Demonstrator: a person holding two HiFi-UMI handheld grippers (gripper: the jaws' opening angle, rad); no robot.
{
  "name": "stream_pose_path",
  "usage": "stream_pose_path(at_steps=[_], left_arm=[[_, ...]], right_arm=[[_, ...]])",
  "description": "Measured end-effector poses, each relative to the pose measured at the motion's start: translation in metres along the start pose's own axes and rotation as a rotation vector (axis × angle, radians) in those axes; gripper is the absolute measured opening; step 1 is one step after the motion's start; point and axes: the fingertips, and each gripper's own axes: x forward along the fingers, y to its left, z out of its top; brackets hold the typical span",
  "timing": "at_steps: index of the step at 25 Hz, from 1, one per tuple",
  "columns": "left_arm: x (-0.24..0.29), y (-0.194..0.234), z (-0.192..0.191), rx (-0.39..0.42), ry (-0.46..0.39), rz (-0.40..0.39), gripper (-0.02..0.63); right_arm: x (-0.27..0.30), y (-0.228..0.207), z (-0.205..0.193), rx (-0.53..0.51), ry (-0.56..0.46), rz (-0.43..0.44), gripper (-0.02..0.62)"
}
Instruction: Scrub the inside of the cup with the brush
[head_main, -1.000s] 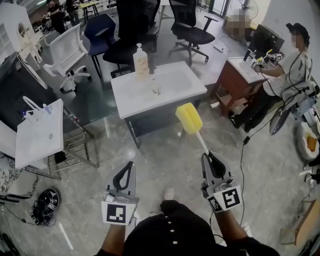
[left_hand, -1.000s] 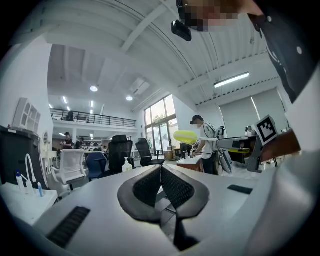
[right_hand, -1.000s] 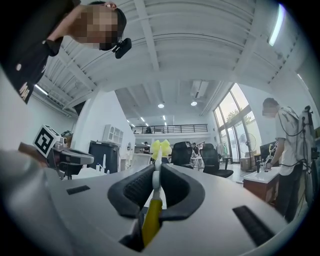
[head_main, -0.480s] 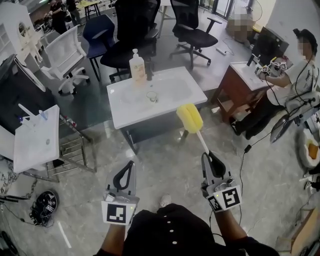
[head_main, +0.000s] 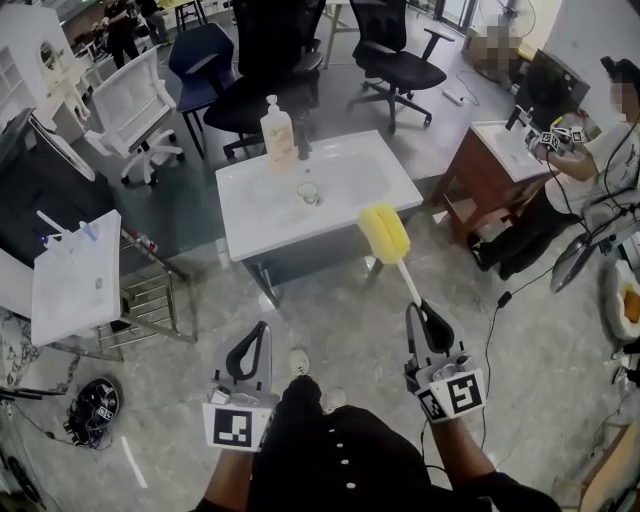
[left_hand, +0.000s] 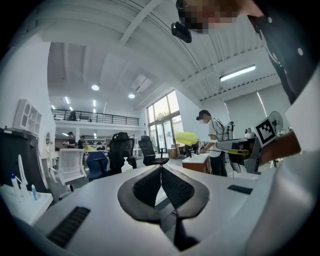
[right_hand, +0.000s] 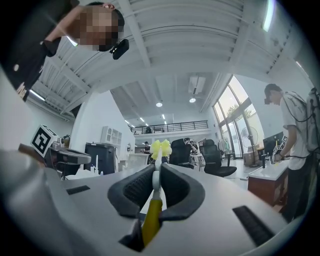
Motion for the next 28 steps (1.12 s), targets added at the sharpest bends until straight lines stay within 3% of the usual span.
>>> stream_pose_path(at_steps=[10, 19, 28], left_arm=[[0.057, 0.025, 0.000, -0.003, -0.020, -0.026, 0.026], [0.126, 0.064, 0.011, 0.010, -0.063, -0.048, 0.026], [0.184, 0.109, 0.012, -0.026, -0.081, -0.041, 0.026]], right_arm=[[0.046, -0.027, 0.001, -0.028, -0.011, -0.016, 0.049], [0.117, -0.049, 0.004, -0.052, -0.033, -0.004, 0.049], [0.188, -0.069, 0.001, -0.058, -0.038, -0.009, 0.049]])
